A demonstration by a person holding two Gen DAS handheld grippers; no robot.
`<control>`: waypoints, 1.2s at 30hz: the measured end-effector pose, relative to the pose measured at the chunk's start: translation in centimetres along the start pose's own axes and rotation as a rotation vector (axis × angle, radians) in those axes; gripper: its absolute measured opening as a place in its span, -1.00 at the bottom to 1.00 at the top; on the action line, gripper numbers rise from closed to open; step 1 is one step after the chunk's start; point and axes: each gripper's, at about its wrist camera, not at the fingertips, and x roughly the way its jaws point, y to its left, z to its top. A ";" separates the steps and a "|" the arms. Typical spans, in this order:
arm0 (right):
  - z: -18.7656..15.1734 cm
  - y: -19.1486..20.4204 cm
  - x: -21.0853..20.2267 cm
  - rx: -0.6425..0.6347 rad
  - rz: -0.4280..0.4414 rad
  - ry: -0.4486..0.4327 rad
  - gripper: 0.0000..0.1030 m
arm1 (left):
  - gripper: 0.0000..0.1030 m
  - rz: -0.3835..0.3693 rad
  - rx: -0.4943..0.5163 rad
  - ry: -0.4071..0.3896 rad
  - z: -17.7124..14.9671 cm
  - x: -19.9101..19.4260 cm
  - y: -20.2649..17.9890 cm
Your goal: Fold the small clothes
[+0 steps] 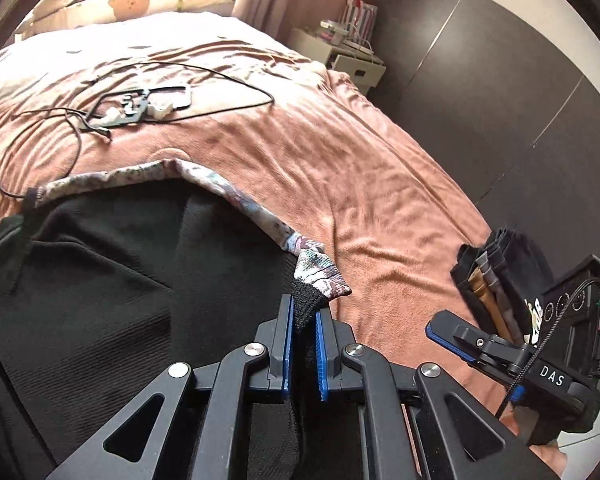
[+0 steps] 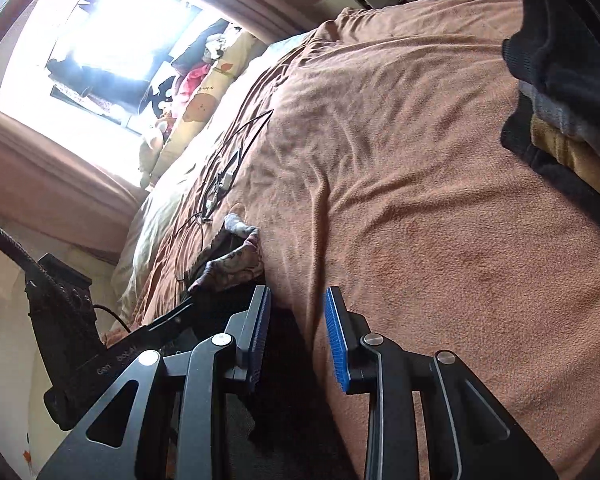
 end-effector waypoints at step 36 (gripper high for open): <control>-1.3 5.5 15.4 -0.251 -0.211 0.135 -0.30 | -0.81 0.297 -0.414 -0.051 -3.9 -4.6 19.9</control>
